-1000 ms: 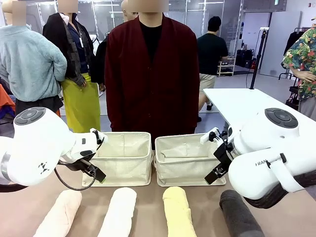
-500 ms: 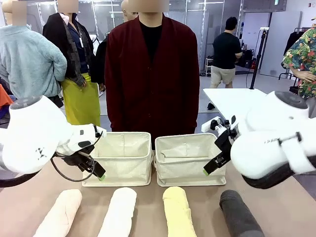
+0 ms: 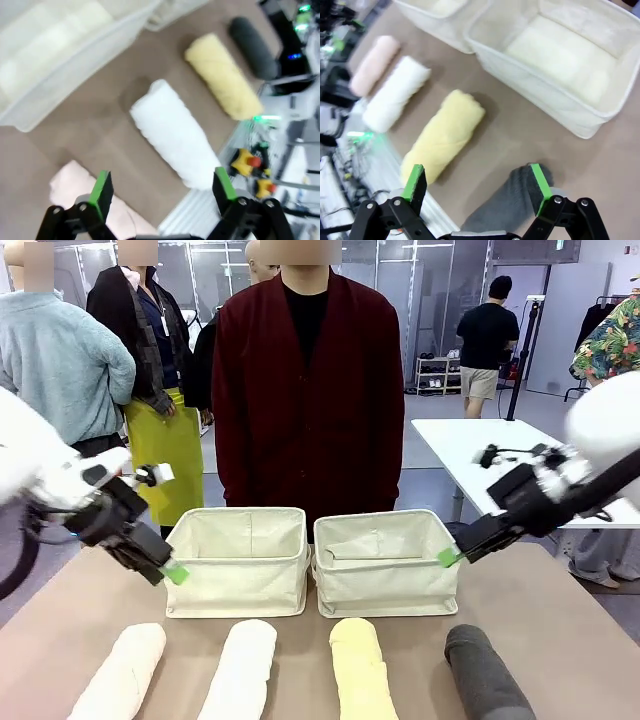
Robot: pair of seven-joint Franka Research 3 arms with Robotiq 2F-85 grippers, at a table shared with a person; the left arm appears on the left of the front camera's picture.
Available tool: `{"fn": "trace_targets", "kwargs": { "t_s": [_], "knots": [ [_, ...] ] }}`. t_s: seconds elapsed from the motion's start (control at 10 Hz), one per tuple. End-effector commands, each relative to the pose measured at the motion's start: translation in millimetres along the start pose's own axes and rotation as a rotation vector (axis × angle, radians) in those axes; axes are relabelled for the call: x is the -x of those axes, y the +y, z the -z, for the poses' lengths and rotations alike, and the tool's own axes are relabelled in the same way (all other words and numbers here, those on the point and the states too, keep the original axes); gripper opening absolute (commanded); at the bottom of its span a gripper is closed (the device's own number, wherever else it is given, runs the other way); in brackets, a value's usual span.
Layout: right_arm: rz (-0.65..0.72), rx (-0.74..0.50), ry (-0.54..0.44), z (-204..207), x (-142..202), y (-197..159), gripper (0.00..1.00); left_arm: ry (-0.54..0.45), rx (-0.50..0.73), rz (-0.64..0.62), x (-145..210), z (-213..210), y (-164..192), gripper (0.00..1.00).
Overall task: Divide the towels into two baskets.
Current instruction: Pick up one hotel-folded towel and place it in the Fabric basket indicated by the person.
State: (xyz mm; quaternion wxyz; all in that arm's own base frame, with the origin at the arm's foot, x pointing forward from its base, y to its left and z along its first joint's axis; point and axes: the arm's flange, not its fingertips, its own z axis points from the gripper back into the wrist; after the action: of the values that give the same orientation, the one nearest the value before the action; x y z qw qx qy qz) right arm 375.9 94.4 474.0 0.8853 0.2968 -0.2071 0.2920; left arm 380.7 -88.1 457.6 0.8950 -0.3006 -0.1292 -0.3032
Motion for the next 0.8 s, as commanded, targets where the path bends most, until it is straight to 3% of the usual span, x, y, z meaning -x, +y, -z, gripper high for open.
{"fn": "trace_targets", "kwargs": {
  "t_s": [0.0, 0.3, 0.5, 0.7],
  "knots": [
    [0.106, -0.181, -0.019, -36.0, 15.0, -35.8, 1.00, -0.009, 0.180, -0.062, 18.1, -33.2, 40.2, 1.00],
    [0.228, -0.400, -0.110, -95.9, 43.5, -74.7, 1.00, -0.165, 0.420, 0.027, 57.8, -84.8, 81.4, 1.00],
    [0.327, -0.480, -0.177, -143.7, 74.7, -113.3, 1.00, -0.221, 0.494, 0.052, 93.7, -118.7, 113.3, 1.00],
    [0.441, -0.500, -0.257, -184.8, 113.2, -145.5, 1.00, -0.398, 0.526, 0.034, 126.7, -150.2, 141.5, 1.00]
  ]
}}
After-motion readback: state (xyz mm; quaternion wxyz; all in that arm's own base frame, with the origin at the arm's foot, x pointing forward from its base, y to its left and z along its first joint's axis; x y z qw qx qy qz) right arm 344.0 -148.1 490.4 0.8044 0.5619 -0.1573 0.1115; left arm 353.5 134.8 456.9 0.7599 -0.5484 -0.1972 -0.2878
